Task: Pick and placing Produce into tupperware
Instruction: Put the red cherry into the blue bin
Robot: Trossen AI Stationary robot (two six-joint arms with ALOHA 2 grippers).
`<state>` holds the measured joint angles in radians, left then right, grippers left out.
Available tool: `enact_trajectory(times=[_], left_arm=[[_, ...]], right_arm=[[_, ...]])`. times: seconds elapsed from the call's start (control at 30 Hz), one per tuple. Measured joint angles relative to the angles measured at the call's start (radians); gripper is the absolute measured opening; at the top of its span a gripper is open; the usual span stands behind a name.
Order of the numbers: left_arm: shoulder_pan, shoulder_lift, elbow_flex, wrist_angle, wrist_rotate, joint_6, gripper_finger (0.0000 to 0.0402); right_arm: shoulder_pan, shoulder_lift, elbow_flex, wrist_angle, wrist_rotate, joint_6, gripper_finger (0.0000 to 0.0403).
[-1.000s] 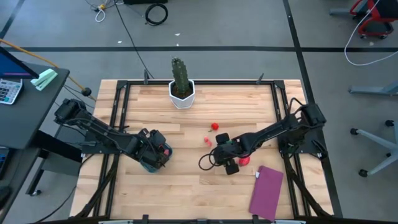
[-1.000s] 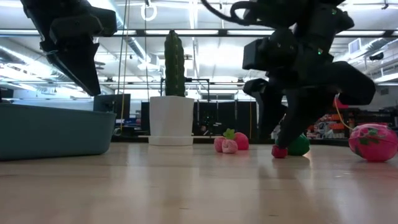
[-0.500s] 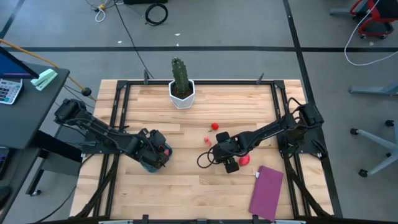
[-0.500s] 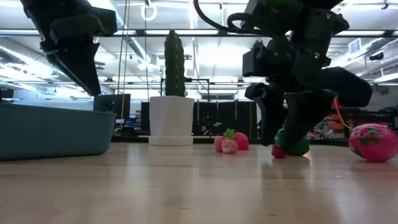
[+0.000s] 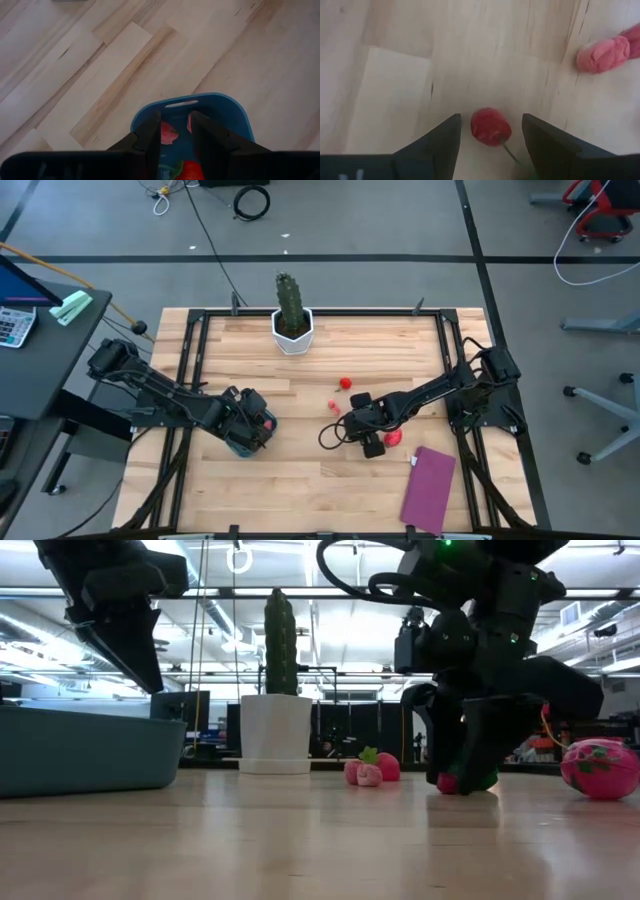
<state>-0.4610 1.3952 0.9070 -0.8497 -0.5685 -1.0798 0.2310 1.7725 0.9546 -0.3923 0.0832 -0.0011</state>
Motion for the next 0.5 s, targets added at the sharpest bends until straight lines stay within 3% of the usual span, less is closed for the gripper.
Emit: enact_trajectory(times=[0.23, 0.5], left_arm=[[0.0, 0.0, 0.0, 0.0, -0.007, -0.001, 0.011], [0.0, 0.0, 0.0, 0.0, -0.007, -0.002, 0.0114]], right_arm=[[0.0, 0.0, 0.0, 0.0, 0.008, 0.001, 0.0204], [-0.014, 0.0, -0.001, -0.003, -0.032, 0.054, 0.0137]])
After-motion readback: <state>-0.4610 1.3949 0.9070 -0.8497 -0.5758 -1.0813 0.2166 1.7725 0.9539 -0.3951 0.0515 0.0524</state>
